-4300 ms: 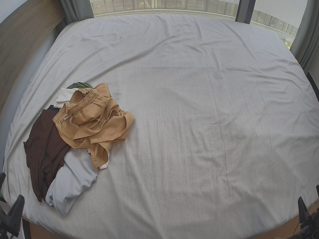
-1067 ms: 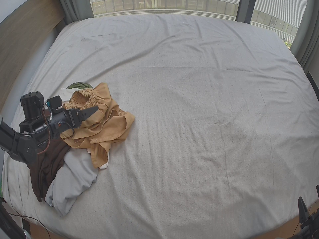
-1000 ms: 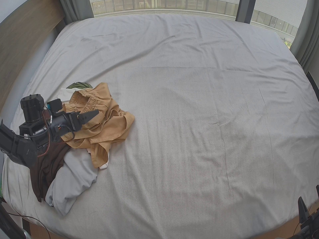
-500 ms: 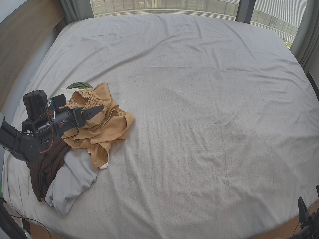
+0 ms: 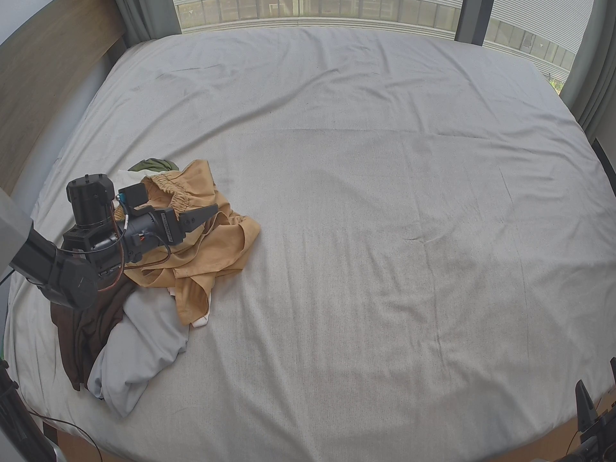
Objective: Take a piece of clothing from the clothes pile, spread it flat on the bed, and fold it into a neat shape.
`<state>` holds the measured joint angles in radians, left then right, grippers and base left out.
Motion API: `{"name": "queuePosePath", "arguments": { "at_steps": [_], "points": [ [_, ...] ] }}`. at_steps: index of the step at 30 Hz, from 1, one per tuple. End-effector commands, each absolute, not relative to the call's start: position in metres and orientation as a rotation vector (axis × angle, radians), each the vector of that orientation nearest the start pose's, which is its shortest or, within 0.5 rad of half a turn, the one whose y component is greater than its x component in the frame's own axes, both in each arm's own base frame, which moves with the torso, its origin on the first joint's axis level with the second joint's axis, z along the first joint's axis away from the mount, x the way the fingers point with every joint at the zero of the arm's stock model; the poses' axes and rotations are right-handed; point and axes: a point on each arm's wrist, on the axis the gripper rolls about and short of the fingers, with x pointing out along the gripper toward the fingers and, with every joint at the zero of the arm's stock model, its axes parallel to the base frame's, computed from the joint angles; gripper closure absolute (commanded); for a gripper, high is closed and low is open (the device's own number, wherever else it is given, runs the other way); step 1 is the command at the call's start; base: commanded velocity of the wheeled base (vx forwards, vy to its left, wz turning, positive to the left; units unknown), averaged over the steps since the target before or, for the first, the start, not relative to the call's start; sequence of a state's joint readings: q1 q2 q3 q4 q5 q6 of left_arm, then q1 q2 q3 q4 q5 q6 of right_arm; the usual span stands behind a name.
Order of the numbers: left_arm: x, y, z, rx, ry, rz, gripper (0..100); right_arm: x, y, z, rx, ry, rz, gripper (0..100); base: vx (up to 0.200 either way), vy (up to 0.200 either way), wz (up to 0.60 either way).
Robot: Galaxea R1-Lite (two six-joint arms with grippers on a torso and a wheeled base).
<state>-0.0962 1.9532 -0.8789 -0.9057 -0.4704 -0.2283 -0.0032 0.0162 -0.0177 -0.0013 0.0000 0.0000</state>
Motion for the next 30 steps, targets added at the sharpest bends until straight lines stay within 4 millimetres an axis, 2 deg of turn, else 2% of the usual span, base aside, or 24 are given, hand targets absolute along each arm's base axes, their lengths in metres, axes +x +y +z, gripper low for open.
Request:
{"name": "queuePosePath", "arguments": {
  "at_steps": [1,4,5,25,26,30],
  "points": [
    [0.3601,-0.0446,0.1384,-0.253,0.245,-0.540,0,-0.0228,0.0001,0.0756,0.000,-0.002,-0.003,0,0.000,0.000,0.00],
    [0.3605,-0.0441,0.1382,-0.253,0.243,-0.539,0,-0.0228,0.0001,0.0756,0.000,-0.002,-0.003,0,0.000,0.000,0.00],
    [0.3609,-0.0441,0.1381,-0.253,0.241,-0.539,100,-0.0228,0.0001,0.0756,0.000,-0.002,-0.005,0,0.000,0.000,0.00],
    [0.3660,-0.0384,0.1344,-0.247,0.228,-0.526,100,-0.0228,0.0001,0.0756,0.000,-0.002,-0.003,0,0.000,0.000,0.00],
    [0.3653,-0.0378,0.1333,-0.244,0.232,-0.529,0,-0.0228,0.0001,0.0756,0.000,-0.002,-0.003,0,0.000,0.000,0.00],
    [0.3652,-0.0368,0.1322,-0.239,0.233,-0.529,0,-0.0228,0.0001,0.0756,0.000,-0.002,-0.003,0,0.000,0.000,0.00]
  ]
}}
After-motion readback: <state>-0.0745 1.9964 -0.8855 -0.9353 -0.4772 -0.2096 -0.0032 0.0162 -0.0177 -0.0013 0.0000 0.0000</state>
